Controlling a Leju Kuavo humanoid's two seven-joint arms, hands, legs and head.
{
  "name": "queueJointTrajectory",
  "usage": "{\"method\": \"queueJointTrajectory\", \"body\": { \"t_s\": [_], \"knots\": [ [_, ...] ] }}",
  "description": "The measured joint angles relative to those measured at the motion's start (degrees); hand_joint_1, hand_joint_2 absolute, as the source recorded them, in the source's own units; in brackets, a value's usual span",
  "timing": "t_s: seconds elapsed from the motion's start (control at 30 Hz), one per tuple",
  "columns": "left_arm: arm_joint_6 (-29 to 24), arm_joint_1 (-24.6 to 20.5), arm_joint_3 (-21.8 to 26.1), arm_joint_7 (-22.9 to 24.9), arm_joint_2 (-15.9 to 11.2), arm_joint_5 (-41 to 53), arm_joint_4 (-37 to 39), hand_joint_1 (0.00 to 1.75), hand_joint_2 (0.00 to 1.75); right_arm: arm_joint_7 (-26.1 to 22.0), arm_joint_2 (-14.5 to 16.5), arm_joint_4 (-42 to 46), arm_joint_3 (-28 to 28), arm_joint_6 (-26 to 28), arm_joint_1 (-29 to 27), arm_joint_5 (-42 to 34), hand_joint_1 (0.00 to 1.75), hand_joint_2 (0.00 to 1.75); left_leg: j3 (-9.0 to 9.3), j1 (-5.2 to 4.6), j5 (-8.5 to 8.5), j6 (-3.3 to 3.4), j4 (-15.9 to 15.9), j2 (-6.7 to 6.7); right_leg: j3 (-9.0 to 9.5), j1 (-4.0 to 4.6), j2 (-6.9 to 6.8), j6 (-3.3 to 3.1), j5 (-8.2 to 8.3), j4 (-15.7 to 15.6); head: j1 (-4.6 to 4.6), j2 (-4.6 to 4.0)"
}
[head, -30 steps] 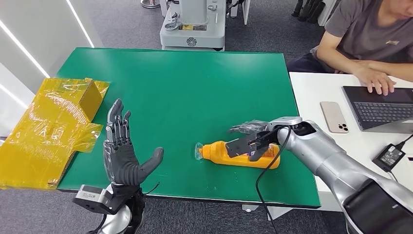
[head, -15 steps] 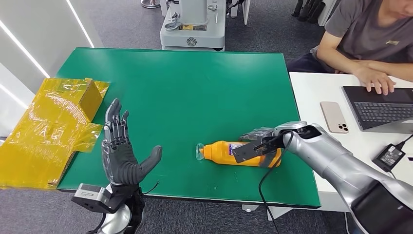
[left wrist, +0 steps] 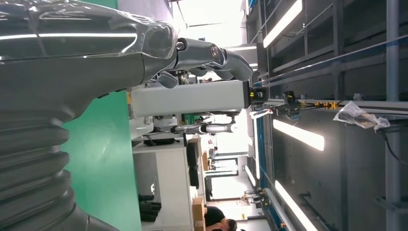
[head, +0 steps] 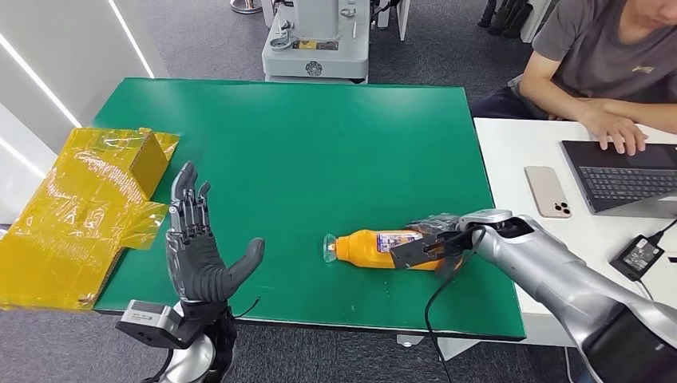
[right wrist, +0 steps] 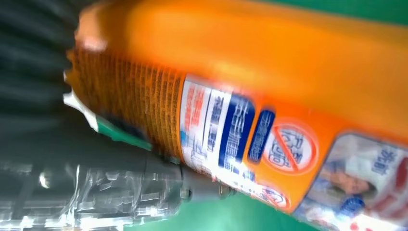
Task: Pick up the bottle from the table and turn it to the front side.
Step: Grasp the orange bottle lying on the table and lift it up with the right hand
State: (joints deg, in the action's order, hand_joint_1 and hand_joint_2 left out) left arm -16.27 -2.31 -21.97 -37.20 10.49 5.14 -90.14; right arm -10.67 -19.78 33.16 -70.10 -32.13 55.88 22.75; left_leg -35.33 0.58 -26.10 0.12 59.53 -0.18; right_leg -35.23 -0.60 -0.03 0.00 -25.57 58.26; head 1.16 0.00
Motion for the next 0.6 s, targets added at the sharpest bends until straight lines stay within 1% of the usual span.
{"method": "queueJointTrajectory", "body": {
  "t_s": [0.1, 0.13, 0.23, 0.27, 0.33, 0.37, 0.6],
  "knots": [
    [-0.4, 0.2, 0.0, 0.0, -0.3, -0.1, 0.0, 0.0, 1.75, 0.3, 0.5, -2.1, -0.3, 2.3, -0.2, 0.0, 0.02, 1.75, 0.03, 0.01, 0.0, 0.0, 0.0, 0.01, 0.03, 0.01, 0.0, 0.0, 0.0, 0.0, 0.02, 0.0],
    [-0.5, 0.3, 0.0, 0.0, -0.4, -0.2, 0.0, 0.0, 1.75, 0.4, 0.8, -3.0, -0.4, 3.2, -0.3, 0.0, 0.33, 1.75, 0.05, 0.02, 0.0, 0.0, 0.0, 0.02, 0.05, 0.01, 0.0, 0.0, 0.0, 0.0, 0.02, 0.0],
    [-0.7, 0.5, 0.0, 0.0, -0.5, -0.2, 0.0, 0.0, 1.75, 0.2, 1.5, -4.2, -0.4, 4.6, -0.4, 0.1, 1.43, 1.75, 0.1, 0.02, 0.01, 0.0, 0.0, 0.02, 0.09, 0.02, 0.01, 0.0, 0.01, 0.0, 0.02, 0.0],
    [-0.8, 0.6, 0.0, 0.0, -0.5, -0.2, 0.0, 0.0, 1.75, 0.1, 1.6, -4.4, -0.4, 5.2, -0.4, 0.1, 1.55, 1.75, 0.11, 0.02, 0.01, 0.0, 0.0, 0.02, 0.11, 0.02, 0.01, 0.0, 0.01, 0.0, 0.02, 0.0],
    [-1.0, 0.8, 0.0, 0.0, -0.5, -0.2, 0.0, 0.0, 1.75, -0.1, 2.0, -4.8, -0.4, 6.6, -0.6, 0.2, 1.7, 1.75, 0.12, 0.02, 0.0, 0.0, 0.0, 0.02, 0.12, 0.02, 0.01, 0.0, 0.01, 0.0, 0.02, 0.0],
    [-1.0, 0.9, 0.0, 0.0, -0.5, -0.2, 0.0, 0.0, 1.75, -0.2, 2.1, -5.0, -0.4, 7.3, -0.7, 0.3, 1.75, 1.75, 0.13, 0.02, 0.0, 0.0, 0.0, 0.03, 0.13, 0.02, 0.01, 0.0, 0.01, 0.0, 0.02, 0.0],
    [-1.7, 1.5, 0.0, 0.0, -0.8, -0.2, 0.0, 0.0, 1.75, -1.2, 3.5, -5.6, -0.4, 13.6, -1.6, 1.5, 1.75, 1.75, 0.14, 0.02, 0.0, 0.0, 0.0, 0.02, 0.14, 0.02, 0.01, 0.0, 0.01, 0.0, 0.03, 0.0]
  ]
}}
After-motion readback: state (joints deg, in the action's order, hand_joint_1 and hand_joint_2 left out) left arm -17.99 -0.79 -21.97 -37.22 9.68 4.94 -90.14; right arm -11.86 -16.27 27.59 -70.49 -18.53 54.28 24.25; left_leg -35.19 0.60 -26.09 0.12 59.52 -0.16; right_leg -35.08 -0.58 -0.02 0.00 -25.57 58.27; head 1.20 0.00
